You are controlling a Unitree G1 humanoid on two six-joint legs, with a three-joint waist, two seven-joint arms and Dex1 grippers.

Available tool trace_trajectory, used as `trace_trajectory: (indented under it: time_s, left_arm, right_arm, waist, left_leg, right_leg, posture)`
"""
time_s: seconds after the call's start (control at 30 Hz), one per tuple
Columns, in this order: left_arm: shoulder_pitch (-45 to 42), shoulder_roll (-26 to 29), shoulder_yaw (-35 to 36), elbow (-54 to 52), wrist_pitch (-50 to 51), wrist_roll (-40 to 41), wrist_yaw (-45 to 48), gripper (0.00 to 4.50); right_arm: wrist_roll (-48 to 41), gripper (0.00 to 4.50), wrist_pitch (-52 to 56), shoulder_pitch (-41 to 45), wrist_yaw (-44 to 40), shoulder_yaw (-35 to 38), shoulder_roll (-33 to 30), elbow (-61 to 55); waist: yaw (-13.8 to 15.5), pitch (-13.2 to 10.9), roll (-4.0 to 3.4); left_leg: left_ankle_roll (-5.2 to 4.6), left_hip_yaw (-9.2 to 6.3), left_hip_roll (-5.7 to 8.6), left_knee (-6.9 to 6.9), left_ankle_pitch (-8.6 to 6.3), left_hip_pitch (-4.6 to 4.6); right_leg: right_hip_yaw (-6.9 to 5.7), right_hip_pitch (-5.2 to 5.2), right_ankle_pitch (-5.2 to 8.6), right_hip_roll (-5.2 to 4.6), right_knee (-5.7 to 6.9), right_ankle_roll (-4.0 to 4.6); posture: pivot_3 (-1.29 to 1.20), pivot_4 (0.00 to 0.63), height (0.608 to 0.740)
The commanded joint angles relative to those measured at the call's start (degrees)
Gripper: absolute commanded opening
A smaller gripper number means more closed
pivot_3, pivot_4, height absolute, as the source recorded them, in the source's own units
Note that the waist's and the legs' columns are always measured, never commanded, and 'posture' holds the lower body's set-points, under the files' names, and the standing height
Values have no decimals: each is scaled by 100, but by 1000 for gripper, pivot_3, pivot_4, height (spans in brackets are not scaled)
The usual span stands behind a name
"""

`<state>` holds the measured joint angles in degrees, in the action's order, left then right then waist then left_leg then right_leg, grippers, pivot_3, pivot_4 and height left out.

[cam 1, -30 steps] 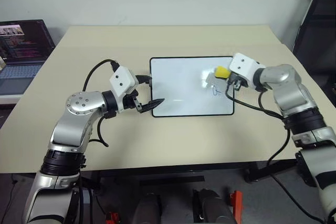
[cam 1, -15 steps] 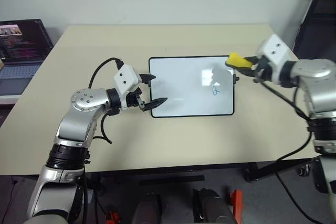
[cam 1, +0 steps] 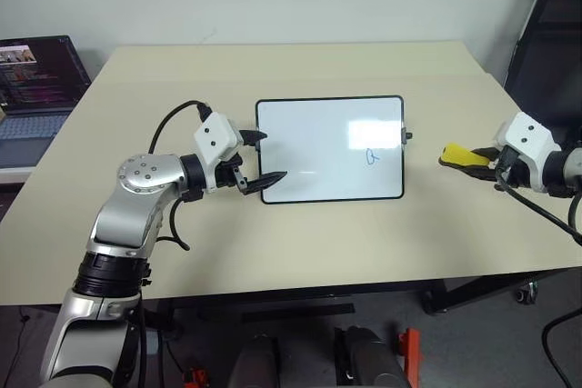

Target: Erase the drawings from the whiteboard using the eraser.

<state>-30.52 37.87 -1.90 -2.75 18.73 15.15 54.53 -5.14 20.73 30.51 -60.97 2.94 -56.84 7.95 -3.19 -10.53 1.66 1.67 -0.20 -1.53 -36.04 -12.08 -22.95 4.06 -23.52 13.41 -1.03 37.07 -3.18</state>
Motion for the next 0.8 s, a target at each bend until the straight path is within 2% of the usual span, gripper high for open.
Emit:
trace_trajectory:
  time_s: [0.03,0.67,0.8]
  left_arm:
    - [29,87,128,-277,34,67,-15,4500]
    - [22,-16,106,-393,90,86,-176,4500]
    - [-28,-30,108,-318,21,57,-194,4500]
  right_arm:
    - [95,1102,-229,275,27,-39,-78,88]
    - [196,1102,-425,531,181,-200,71,340]
    - [107,1102,-472,813,413,-106,274,440]
  waist:
    - [-2,0,0]
    - [16,0,1]
    - [2,0,0]
  left_leg:
    - [0,0,-1,0,0,0]
    - [0,0,1,0,0,-3]
    - [0,0,0,0,0,-2]
  right_leg:
    - [-1,0,0,0,-1,0]
    - [-1,0,0,-1,-3,0]
    - [0,0,0,-1,-3,0]
  posture:
    - [0,150,740]
    - [0,150,740]
    - [0,150,740]
